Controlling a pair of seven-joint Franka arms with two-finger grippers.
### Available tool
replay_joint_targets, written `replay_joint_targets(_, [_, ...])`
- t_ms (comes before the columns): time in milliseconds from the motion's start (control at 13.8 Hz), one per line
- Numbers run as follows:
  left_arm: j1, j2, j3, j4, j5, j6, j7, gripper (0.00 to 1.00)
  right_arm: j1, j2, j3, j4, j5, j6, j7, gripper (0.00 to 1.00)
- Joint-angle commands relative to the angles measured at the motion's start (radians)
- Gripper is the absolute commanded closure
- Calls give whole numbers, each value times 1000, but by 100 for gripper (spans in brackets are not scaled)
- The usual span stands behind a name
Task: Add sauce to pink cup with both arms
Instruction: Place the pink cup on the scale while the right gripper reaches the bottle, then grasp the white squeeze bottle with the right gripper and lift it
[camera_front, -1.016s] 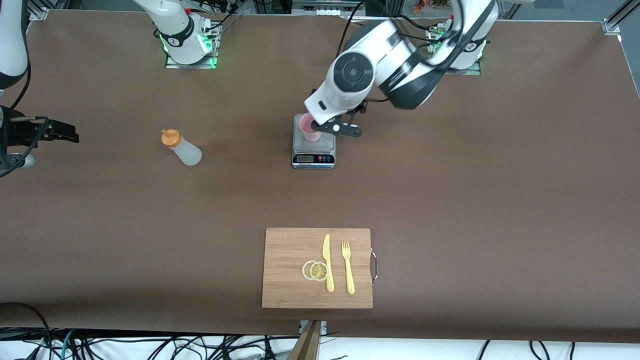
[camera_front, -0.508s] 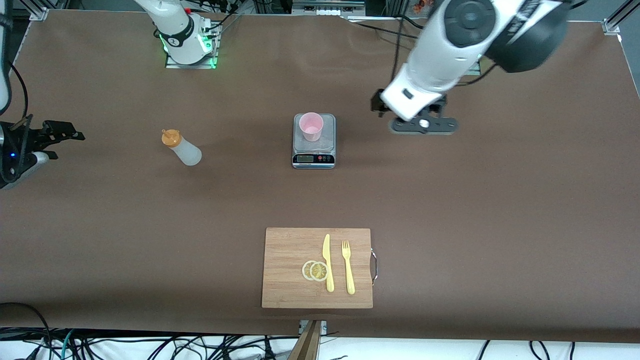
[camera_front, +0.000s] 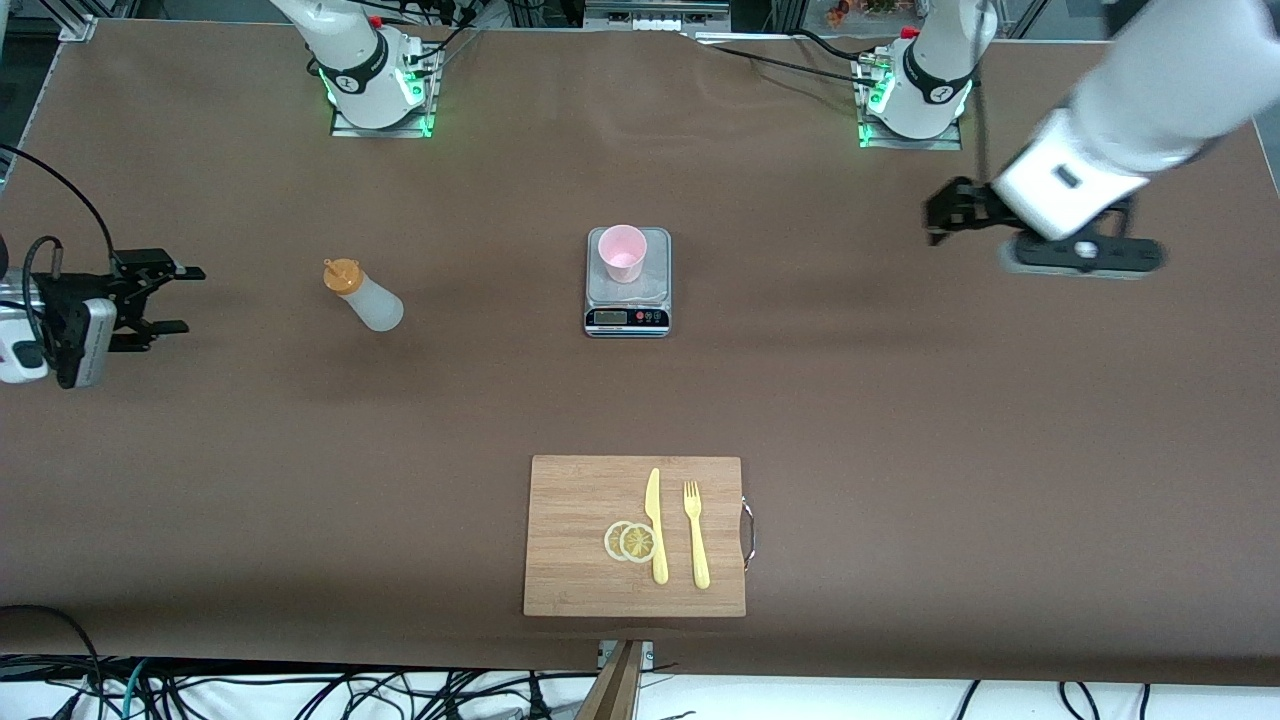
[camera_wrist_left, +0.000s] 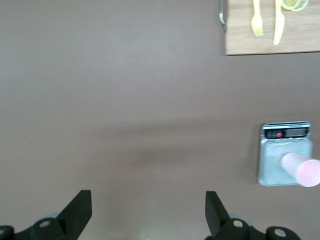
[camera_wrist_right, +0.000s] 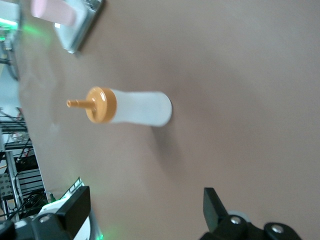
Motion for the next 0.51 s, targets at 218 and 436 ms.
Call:
replay_joint_targets(218, [-18,-116,210,-190,16,123,112,0,-21,68,7,-64,193,-8,-279,0])
replay_joint_targets(436, [5,-125,212,-237,16,123,115,0,-21,74,7,-110,231,4,-389,0])
